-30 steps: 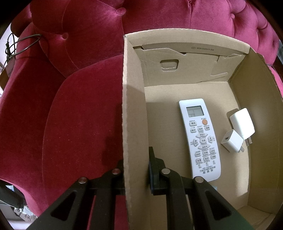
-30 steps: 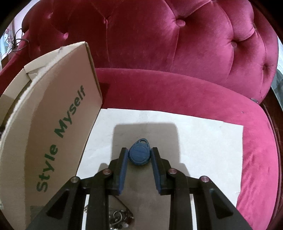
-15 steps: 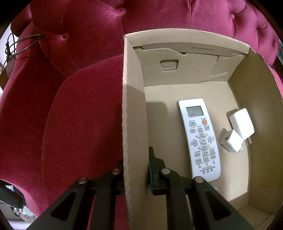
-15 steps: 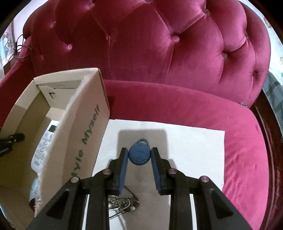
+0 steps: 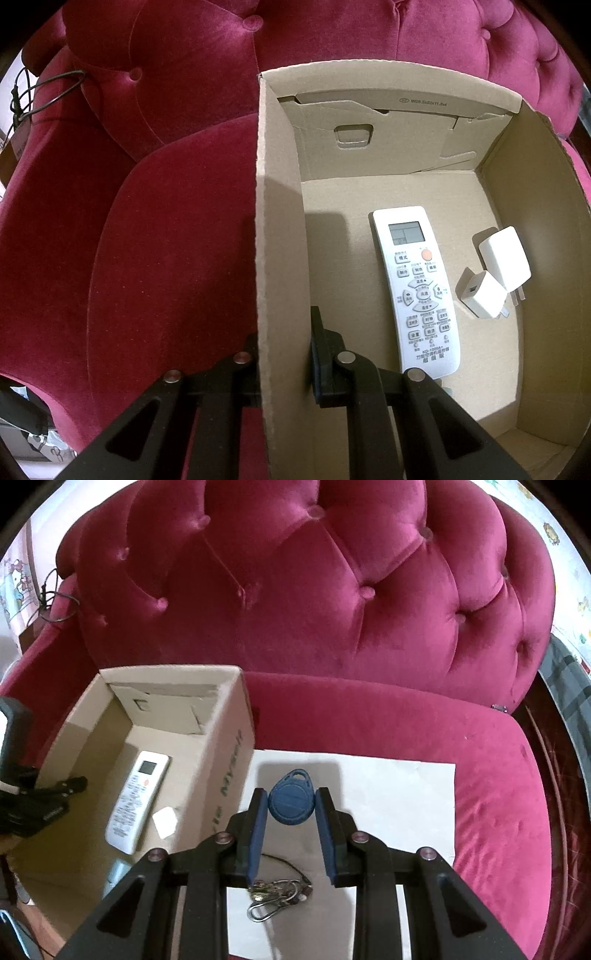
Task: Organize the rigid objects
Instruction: 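Carry the blue fob over the box wall into the box, then lower the fob beside the chargers and open the right gripper, then withdraw the right gripper from the box toward the bunch of keys, then grasp the bunch of keys with the right gripper, then carry the keys over the box wall into the box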
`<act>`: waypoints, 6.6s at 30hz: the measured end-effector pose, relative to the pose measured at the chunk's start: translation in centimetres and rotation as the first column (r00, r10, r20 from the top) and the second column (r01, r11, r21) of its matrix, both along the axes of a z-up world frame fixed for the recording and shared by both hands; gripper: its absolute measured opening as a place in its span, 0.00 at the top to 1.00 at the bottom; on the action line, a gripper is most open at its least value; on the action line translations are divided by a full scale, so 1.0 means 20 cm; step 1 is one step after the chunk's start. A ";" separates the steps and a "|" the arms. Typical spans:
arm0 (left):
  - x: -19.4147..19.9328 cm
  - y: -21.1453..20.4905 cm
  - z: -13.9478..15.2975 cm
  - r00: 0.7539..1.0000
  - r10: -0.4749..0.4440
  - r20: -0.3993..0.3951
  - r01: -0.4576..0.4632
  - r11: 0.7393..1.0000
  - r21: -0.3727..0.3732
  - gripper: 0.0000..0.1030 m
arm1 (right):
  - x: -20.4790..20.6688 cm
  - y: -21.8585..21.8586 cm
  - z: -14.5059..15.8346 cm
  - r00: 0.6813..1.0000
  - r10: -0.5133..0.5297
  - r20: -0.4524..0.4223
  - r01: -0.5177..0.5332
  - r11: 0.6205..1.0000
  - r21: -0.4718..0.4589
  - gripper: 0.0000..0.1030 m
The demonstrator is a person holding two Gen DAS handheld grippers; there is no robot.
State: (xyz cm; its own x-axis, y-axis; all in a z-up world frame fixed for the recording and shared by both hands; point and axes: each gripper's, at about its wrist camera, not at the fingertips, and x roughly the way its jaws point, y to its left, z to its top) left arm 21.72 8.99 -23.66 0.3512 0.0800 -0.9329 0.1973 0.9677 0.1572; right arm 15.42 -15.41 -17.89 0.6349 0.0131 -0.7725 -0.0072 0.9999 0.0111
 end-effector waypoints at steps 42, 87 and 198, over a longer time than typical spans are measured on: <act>0.01 0.06 -0.01 1.000 -0.004 -0.003 0.004 0.999 -0.034 0.86 | 0.16 0.67 -0.14 0.979 0.129 -0.157 -0.117 0.989 0.085 0.73; 0.03 0.08 -0.01 1.000 0.000 -0.012 0.000 0.999 -0.045 0.86 | 0.10 0.46 0.06 0.993 0.063 -0.104 -0.061 0.998 0.020 0.02; 0.02 0.07 -0.01 1.000 0.003 -0.014 -0.004 0.999 -0.037 0.86 | -0.14 -0.03 -0.17 0.991 0.023 -0.133 -0.031 0.998 -0.059 0.68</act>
State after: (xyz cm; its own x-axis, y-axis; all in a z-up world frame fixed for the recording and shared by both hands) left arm 22.19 10.39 -23.82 0.3375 0.0463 -0.9402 0.1956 0.9735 0.1182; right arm 12.65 -15.96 -21.23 0.5276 -0.0203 -0.8492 -0.0366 0.9982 -0.0466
